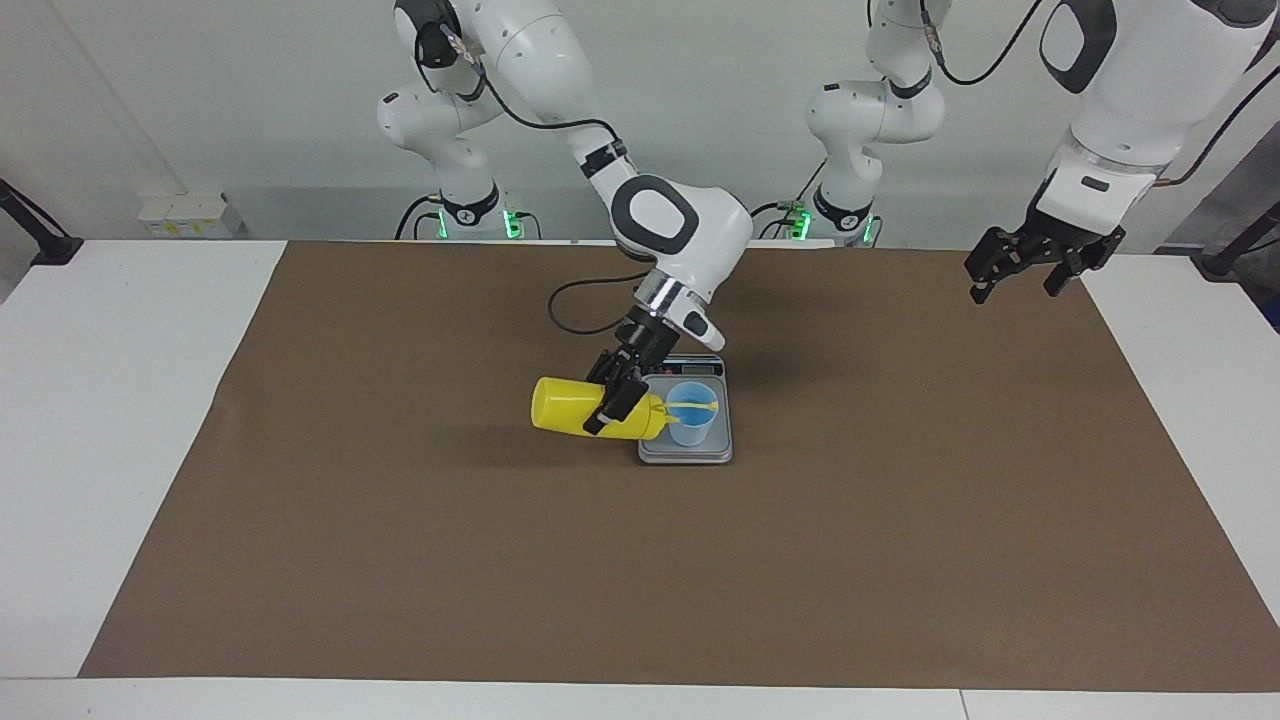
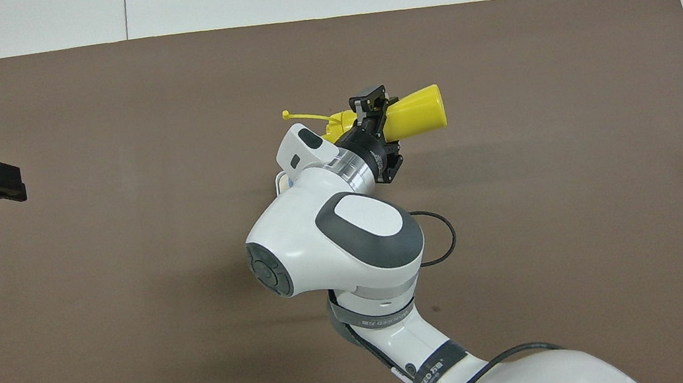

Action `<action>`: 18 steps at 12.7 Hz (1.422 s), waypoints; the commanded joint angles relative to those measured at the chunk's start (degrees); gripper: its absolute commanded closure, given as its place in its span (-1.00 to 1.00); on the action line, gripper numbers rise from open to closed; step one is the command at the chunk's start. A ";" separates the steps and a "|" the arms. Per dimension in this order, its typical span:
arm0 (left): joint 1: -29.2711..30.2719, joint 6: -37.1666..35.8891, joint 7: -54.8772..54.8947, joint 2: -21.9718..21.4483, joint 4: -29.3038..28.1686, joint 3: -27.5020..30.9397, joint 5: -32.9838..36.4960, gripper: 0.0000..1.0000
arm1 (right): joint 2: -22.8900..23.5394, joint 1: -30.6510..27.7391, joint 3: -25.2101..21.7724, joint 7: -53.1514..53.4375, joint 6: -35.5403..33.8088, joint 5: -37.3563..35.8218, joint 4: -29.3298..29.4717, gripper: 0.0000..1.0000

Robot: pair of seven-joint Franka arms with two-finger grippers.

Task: Pour seasoning into cup on scale with both arms
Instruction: 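Tilt the yellow bottle with the right gripper over the blue cup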

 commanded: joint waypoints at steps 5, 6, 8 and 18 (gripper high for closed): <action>-0.98 1.04 2.43 -2.71 -5.73 0.83 -0.45 -1.00 | -2.24 2.42 0.23 1.04 -2.40 -5.89 -4.57 1.00; -0.89 2.10 2.43 -2.71 -5.92 0.83 -0.45 -1.00 | -2.24 2.42 0.23 0.95 -2.40 -5.89 -4.48 1.00; -0.81 3.51 2.78 -3.24 -7.23 0.83 -0.45 -1.00 | -2.24 2.59 0.23 0.95 -2.40 -5.89 -4.13 1.00; -0.54 3.43 2.26 -3.94 -8.38 1.10 -0.36 -1.00 | -11.09 -4.15 0.58 -2.54 8.73 8.41 -7.02 1.00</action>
